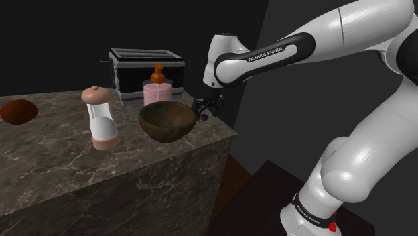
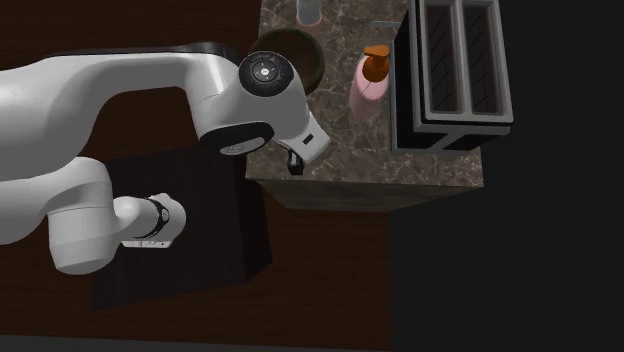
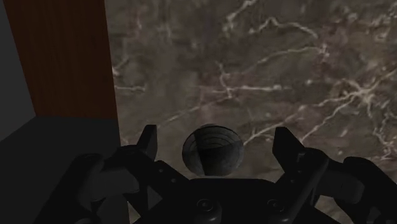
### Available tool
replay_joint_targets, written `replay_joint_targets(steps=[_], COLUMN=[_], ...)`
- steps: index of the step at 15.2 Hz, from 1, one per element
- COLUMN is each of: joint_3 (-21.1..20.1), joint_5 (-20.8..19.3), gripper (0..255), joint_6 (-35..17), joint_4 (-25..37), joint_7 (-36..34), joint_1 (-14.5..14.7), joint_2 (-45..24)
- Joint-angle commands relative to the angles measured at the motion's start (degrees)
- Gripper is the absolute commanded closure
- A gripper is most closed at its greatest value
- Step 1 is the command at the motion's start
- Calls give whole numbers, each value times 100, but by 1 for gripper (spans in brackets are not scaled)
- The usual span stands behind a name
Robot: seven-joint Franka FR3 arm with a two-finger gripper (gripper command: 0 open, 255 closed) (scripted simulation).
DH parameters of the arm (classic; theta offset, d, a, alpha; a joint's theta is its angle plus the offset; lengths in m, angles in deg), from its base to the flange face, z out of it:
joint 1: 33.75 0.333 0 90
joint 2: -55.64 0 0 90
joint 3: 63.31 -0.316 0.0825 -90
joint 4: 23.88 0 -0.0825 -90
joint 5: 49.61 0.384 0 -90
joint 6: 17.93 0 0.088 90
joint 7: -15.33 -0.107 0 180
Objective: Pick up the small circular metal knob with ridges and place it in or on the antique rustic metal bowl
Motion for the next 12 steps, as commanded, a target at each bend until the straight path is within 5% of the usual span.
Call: replay_joint_targets(steps=[1, 12], joint_3=[0, 4], joint_5=[0, 8], gripper=[255, 255], joint_6=[0, 158], joint_4=[0, 96], joint_7=[0, 9], joint_1=[0, 1], joint_2=[0, 63])
